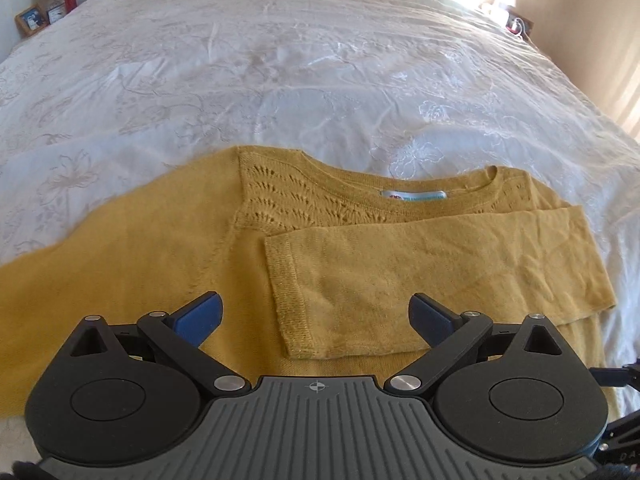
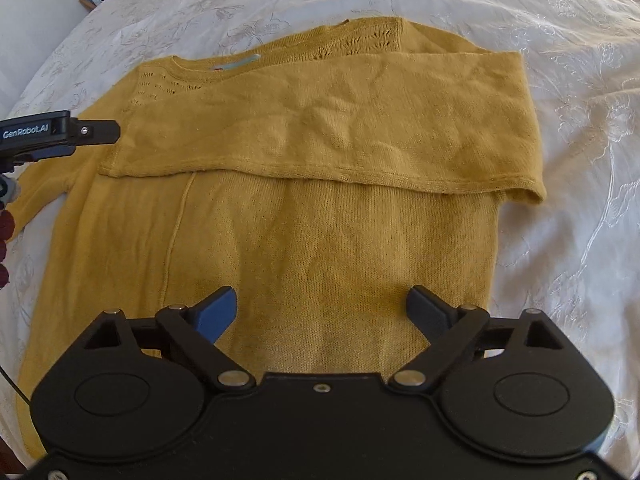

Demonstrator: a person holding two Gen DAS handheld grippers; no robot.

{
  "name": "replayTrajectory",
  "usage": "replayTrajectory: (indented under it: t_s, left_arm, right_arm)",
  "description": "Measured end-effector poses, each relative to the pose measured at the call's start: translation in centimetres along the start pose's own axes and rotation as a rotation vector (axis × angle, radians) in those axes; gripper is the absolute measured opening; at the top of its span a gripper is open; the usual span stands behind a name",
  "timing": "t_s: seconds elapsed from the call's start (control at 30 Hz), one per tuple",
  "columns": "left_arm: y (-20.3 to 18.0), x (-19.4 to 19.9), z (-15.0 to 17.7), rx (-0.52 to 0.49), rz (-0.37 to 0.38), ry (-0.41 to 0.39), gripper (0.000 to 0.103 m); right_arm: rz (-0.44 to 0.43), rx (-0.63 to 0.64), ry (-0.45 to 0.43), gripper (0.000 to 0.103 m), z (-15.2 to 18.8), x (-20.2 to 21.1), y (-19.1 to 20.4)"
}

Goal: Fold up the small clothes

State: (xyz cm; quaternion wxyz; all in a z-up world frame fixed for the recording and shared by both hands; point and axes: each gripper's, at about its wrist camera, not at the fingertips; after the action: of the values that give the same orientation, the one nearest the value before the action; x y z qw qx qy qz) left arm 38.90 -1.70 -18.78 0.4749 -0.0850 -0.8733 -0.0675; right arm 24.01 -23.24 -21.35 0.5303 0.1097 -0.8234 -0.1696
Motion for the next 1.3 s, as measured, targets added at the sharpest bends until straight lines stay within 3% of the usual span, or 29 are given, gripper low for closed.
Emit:
replayTrajectory:
  t_s: [0.2, 0.43, 0.53, 0.63, 0.7, 0.77, 0.93, 1.03, 1.07, 1.1, 1.13, 1.17, 1.3]
  left_arm:
    - [0.0, -2.8, -0.4, 0.006, 0.034, 0.058, 0.096]
    - [-1.9, -3.5, -0.8, -0.07, 0.095, 0.033, 0.096]
    - [-1.8, -3.9, -0.7, -0.052, 0.097, 0.035, 0.096]
    - [-1.2, -3.4, -1.1, 0.005, 0.092, -0.013, 0.095]
    - [-0.8, -2.5, -1.5, 0.04, 0.107, -0.062, 0.085]
    - [-1.0, -2.2, -1.9, 0.042, 0.105, -0.081, 0.084]
    - [-1.7, -4.1, -2.1, -0.015, 0.093, 0.03, 0.071]
    - [-1.6, -4.2, -1.9, -0.005, 0.095, 0.039, 0.068]
    - [-1.6, -4.2, -1.9, -0.001, 0.092, 0.037, 0.064]
    - [-1.5, -4.1, -1.9, 0.002, 0.087, 0.032, 0.041]
    - [-1.5, -4.0, -2.0, 0.003, 0.073, 0.032, 0.012]
    - [-1.3, -3.8, -2.1, 0.008, 0.05, 0.035, 0.006]
    - [-0.2, -1.1, -3.4, 0.05, 0.068, -0.024, 0.006]
  right_arm:
    - [-0.021, 0.004, -0.002, 0.102, 0.0, -0.7, -0.2]
    - [-0.023, 0.018, -0.003, 0.103, 0.2, -1.0, -0.1]
    - [-0.03, 0.01, -0.001, 0.103, 0.1, -0.9, -0.3]
    - [-0.035, 0.006, 0.001, 0.103, 0.0, -0.9, -0.4]
    - [-0.035, 0.009, 0.002, 0.103, 0.1, -0.9, -0.4]
    - [-0.034, 0.01, 0.002, 0.103, 0.2, -0.9, -0.4]
    - [-0.035, 0.007, 0.007, 0.103, -0.1, -1.0, -0.5]
    - [-0.037, 0.003, 0.006, 0.103, -0.1, -0.9, -0.5]
    - [-0.037, 0.005, 0.005, 0.103, -0.1, -0.9, -0.5]
    - [-0.035, 0.007, 0.006, 0.103, -0.1, -0.9, -0.5]
    - [-0.033, 0.01, 0.007, 0.103, 0.0, -1.0, -0.5]
    - [-0.031, 0.014, 0.009, 0.103, 0.0, -1.0, -0.4]
    - [-0.032, 0.006, 0.009, 0.103, -0.2, -1.0, -0.4]
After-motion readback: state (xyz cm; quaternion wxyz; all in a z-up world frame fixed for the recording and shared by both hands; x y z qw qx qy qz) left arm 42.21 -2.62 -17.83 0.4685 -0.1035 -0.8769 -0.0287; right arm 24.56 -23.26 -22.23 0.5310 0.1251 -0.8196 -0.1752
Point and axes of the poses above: each gripper's, at about its wrist camera, not at the fingertips, and x roughly against the way its jaws point, y to its left, z to its underside, and after that the axes turned 10 degrees about -z, right-handed
